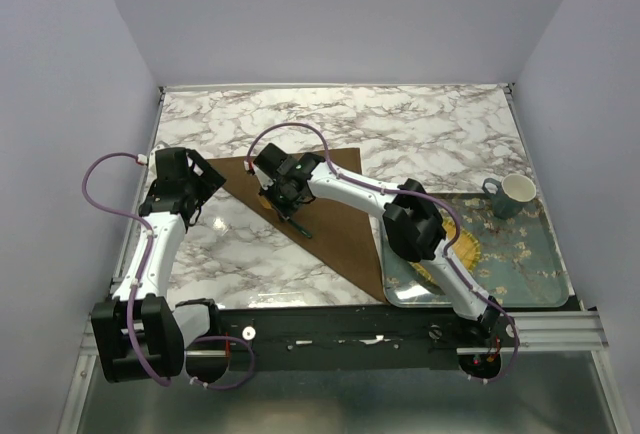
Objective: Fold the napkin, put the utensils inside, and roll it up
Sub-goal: Place the utensil onto the napkin
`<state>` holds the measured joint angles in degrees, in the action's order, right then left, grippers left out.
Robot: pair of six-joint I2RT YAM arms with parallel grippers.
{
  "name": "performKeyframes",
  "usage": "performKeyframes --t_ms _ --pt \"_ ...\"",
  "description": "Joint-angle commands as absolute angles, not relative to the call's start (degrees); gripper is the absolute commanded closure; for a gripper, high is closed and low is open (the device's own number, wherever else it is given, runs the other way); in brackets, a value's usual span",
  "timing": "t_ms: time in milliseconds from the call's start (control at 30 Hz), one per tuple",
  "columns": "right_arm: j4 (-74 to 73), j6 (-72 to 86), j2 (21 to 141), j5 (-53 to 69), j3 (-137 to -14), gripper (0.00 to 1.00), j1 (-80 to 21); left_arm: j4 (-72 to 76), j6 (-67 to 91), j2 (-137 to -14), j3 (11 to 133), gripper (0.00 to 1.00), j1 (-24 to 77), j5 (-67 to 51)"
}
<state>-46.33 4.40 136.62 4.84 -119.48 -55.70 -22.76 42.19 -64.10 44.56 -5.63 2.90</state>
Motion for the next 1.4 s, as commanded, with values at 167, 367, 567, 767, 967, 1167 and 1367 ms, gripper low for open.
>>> performKeyframes --t_ms 167,367,567,767,967,1167,1367 --pt "-44.91 4.31 139.74 5.63 -119.97 0.99 -55.81 -21.36 41.40 -64.25 46.14 0.01 -6.15 1.49" --pt "-44.91 4.31 140.18 5.19 -119.71 0.97 -55.81 -21.01 41.48 -64.25 45.88 0.01 -6.15 1.14" --pt "-44.65 4.83 140.19 4.92 -119.18 0.87 -55.81 -21.00 41.57 -64.34 45.88 0.01 -6.24 0.88" --pt "-44.65 5.36 140.01 5.01 -118.83 0.80 -55.81 -20.83 41.75 -64.69 45.88 0.01 -6.33 0.53" --pt "-44.91 6.15 140.01 5.62 -119.18 0.76 -55.81 -21.00 41.84 -65.21 46.49 0.01 -6.33 0.00" --pt "-45.61 7.29 139.66 5.36 -119.96 0.71 -55.81 -19.96 41.05 -66.53 47.02 0.01 -6.50 -1.84" --pt "-50.54 8.52 136.77 4.40 -126.65 0.61 -55.63 -14.60 41.84 -74.78 49.12 0.01 -8.34 -7.11"
